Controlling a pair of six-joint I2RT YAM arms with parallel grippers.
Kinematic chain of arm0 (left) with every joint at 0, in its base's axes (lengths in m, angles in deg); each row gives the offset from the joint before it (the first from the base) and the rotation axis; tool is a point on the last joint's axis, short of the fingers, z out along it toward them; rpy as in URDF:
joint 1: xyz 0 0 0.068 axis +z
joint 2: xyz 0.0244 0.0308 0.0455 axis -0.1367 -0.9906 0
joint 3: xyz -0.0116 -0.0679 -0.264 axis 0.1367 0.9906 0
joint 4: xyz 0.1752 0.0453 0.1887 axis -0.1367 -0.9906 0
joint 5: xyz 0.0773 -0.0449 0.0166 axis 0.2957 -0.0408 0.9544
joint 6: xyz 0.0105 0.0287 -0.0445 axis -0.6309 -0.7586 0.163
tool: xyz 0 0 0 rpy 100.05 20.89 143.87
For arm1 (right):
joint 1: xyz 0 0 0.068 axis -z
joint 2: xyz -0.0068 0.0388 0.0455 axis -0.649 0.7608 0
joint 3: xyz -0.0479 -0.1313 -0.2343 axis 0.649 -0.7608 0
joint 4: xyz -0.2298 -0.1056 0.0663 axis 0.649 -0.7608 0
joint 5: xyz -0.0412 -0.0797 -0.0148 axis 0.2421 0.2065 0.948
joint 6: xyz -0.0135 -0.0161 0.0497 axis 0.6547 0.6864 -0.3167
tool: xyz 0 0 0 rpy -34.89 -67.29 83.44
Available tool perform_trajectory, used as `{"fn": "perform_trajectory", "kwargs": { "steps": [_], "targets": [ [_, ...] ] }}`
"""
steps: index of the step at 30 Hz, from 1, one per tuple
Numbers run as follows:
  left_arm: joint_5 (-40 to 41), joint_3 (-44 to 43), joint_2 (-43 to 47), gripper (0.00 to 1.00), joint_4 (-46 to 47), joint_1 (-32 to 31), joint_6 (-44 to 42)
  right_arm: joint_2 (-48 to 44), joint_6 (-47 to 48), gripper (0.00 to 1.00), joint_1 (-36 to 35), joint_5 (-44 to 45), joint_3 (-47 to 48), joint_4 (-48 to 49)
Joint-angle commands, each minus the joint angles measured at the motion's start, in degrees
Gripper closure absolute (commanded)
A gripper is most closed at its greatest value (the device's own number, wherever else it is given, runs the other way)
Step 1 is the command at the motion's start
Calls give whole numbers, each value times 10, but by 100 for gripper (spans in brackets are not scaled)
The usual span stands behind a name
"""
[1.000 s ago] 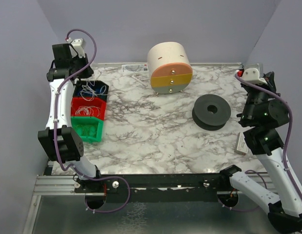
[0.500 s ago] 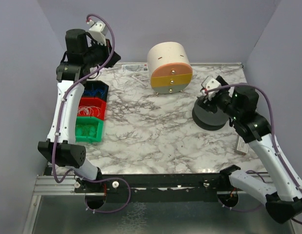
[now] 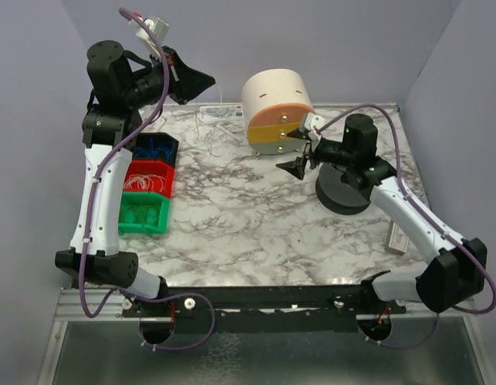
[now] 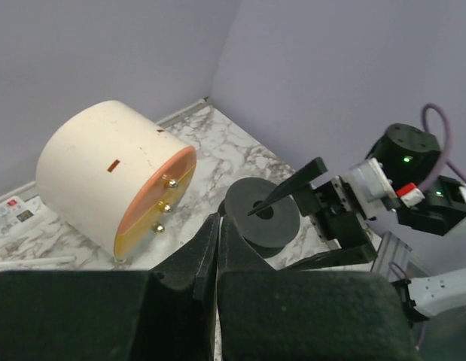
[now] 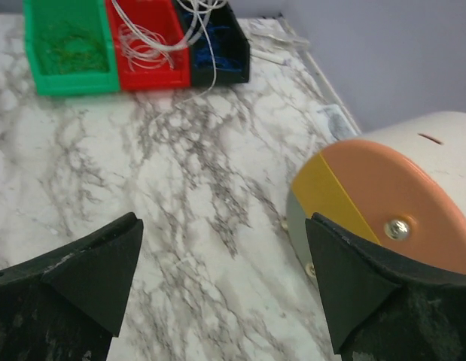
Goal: Wrap the cables
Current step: Adjust the cable at the center of the board.
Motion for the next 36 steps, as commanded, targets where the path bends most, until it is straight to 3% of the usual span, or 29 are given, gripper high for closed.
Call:
{"fn": "perform_trajectory", "kwargs": {
  "steps": [1,8,14,24,29,36],
  "targets": [
    [-76,39,29,100,104,-7,97,65,-94,5,-4,-145,3,99],
    [-89,93,56,100,182,-22,160,160,-136,4,-35,-144,58,95],
    [-16,148,83,100,228,-22,220,197,-198,4,-55,-146,72,129],
    [163,145,57,100,161,-20,280,214,-263,2,-102,-133,69,160],
    [202,183,57,100,153,-18,309,181,-380,2,-102,-89,43,235],
    [222,238,59,100,160,-17,353,195,-466,0,-103,-44,100,217]
  ]
}}
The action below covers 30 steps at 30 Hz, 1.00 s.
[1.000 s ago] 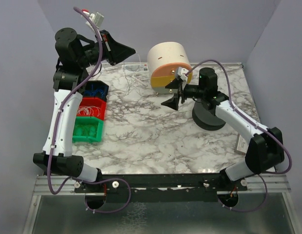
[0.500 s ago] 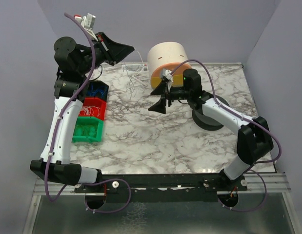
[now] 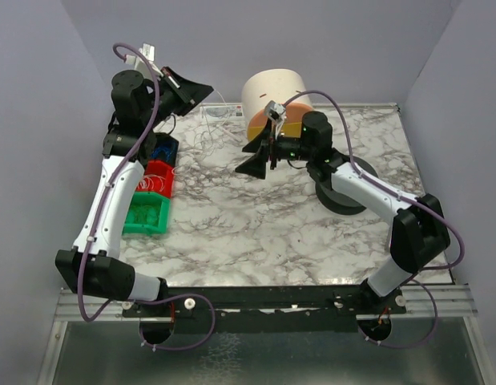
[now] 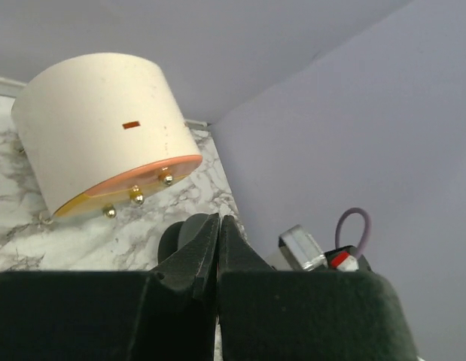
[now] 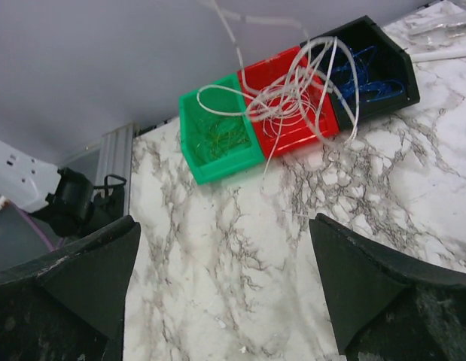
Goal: Wrap the cables
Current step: Adjust the cable at the center of the board.
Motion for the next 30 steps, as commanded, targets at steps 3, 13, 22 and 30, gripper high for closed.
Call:
{"fn": "perform_trajectory", "kwargs": {
  "steps": [3,13,22,30],
  "targets": [
    [5,47,3,100,35,4,50,17,-40,0,1,67,83,-45],
    [-41,110,7,100,98,-16,38,23,-2,0,1,29,185,-126],
    [-66,112,3,100,113,-43,-1,45,8,2,1,148,206,-169],
    [-78,113,0,61,106,-57,-40,32,33,85,1,60,242,-203]
  ]
}}
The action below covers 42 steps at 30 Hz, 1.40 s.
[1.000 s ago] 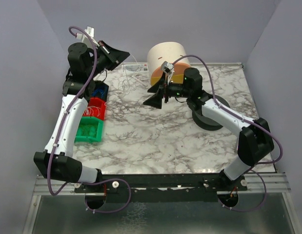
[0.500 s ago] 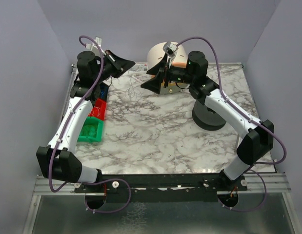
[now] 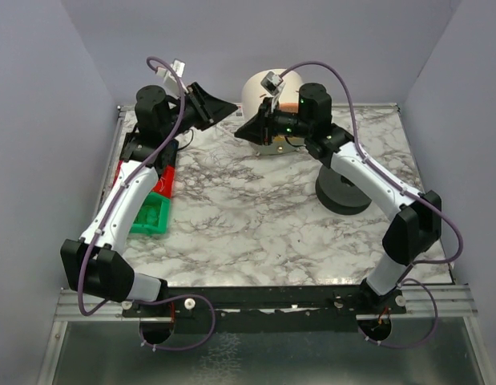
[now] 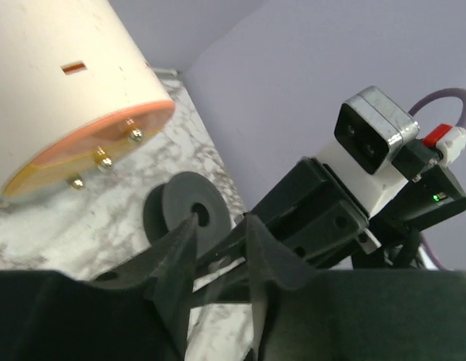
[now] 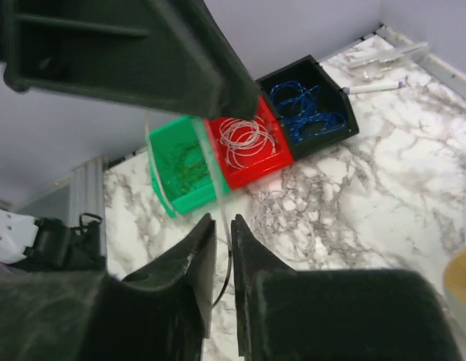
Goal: Wrap the cables
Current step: Adjust the cable at the center of the board.
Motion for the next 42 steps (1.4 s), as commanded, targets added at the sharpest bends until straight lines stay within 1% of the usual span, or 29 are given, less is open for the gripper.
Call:
{"fn": "perform_trajectory", "kwargs": {
  "steps": [1,3,4,5,7,8,11,13,14,16,19,21,25,28,31,34,36,40,42],
  "targets": [
    [-18,-14,2,40,-13,-5,-56,-22,38,92,0,-1,53,-66],
    [3,-53,3,8,-72,-4,-119,-46,77,99,0,63,61,-96],
    [20,-75,4,2,-104,-2,-157,-60,100,99,1,90,61,-108],
    [38,-92,5,1,-131,2,-192,-72,130,99,2,110,60,-122],
    [83,-121,6,1,-174,9,-255,-100,186,99,4,125,50,-141],
    [92,-124,7,1,-181,17,-277,-114,204,99,4,128,36,-144],
    [81,-104,13,1,-164,37,-297,-151,239,99,5,137,6,-158],
    [68,-92,12,1,-160,39,-338,-180,261,98,5,139,-30,-160],
    [71,-85,9,1,-164,39,-365,-196,270,95,5,140,-53,-155],
    [102,-81,-7,1,-187,39,-413,-221,282,86,5,139,-99,-142],
    [178,-99,-51,1,-251,36,-477,-256,310,68,5,113,-153,-141],
    [202,-106,-80,1,-289,30,-512,-279,328,55,5,100,-187,-138],
    [258,-101,-113,3,-355,-18,-571,-313,364,40,8,98,-232,-142],
    [291,-69,-116,8,-377,-70,-616,-333,383,37,18,103,-259,-140],
    [311,-43,-124,15,-392,-104,-658,-349,391,35,37,98,-279,-138],
    [323,-41,-140,21,-416,-118,-698,-361,387,35,60,79,-292,-138],
    [324,-42,-151,21,-433,-121,-727,-370,388,35,72,69,-301,-138],
    [359,-28,-167,24,-437,-140,-776,-393,390,34,97,51,-315,-137],
    [353,-29,-175,25,-439,-149,-791,-401,390,34,107,45,-317,-142]
  ]
}}
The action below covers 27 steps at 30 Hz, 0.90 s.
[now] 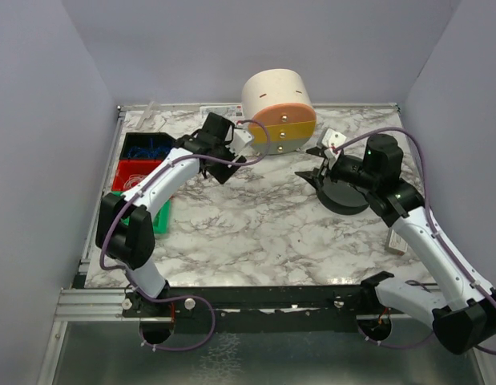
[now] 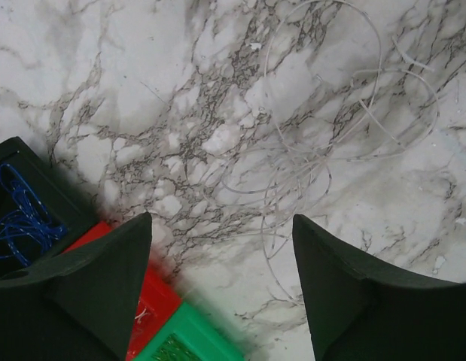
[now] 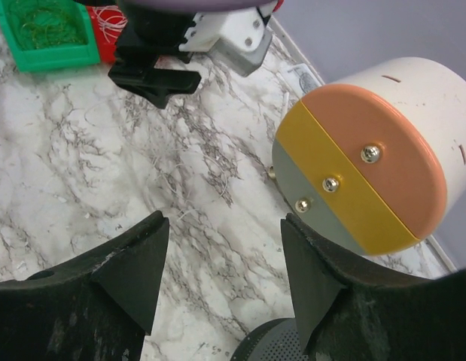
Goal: Wrap the cables
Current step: Adjust the cable at the center of the board.
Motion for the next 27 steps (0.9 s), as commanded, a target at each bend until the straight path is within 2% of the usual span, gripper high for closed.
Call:
{"fn": "perform_trajectory", "kwargs": {
  "steps": [1,9,15,21,25,27],
  "targets": [
    [25,7,-23,25,-29,-25,-75,-30,10,34,22,-37,-9,-3],
    [23,-40,-81,27,-90,-60,-131,-60,10,32,61,-70,-17,-15],
    [48,-61,-127,37,-119,-68,-147,-72,9,29,72,-83,-21,-21],
    [50,-67,-133,39,-147,-72,-154,-72,11,29,76,-85,-24,-22],
    [53,-69,-140,54,-145,-72,-149,-70,10,28,76,-86,-24,-22],
    [49,-68,-144,58,-144,-72,-146,-71,8,28,76,-85,-25,-20]
  ]
}}
